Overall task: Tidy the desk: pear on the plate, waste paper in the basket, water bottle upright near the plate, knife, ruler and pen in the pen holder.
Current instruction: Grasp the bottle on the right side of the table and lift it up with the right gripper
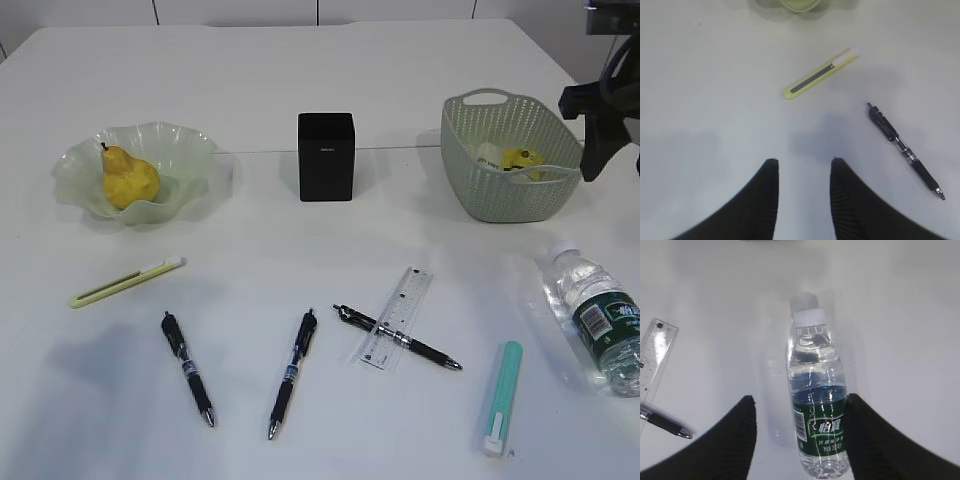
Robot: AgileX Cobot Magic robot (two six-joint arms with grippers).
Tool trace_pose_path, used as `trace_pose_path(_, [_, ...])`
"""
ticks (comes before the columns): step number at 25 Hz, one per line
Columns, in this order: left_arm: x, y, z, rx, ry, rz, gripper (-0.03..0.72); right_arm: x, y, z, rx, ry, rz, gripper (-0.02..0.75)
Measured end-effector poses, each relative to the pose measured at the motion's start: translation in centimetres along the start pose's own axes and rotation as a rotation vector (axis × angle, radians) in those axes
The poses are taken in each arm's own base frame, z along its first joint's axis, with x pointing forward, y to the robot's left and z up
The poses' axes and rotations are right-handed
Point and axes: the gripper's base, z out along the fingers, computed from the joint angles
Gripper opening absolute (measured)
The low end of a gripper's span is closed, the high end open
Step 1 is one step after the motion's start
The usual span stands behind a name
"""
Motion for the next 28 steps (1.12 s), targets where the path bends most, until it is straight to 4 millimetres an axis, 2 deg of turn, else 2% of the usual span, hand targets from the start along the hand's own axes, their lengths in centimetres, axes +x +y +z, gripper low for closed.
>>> trace_pose_path(5, [0.3, 0.0, 0.0, 0.002, 0.031, 0.0, 0.239, -0.1, 0.0, 0.6, 0.001, 0.013, -0.001, 0.57])
trace_pose_path(7, [0.4, 0.0, 0.0, 0.003, 0.046, 0.0, 0.239, -0.3, 0.1, 1.4, 0.001, 0.031, -0.001, 0.592])
trace_pose_path(28, [1.3, -0.1, -0.1, 0.007, 0.147, 0.005, 0.239, -1.1, 0.6, 7.4, -0.006, 0.164, -0.017, 0.583])
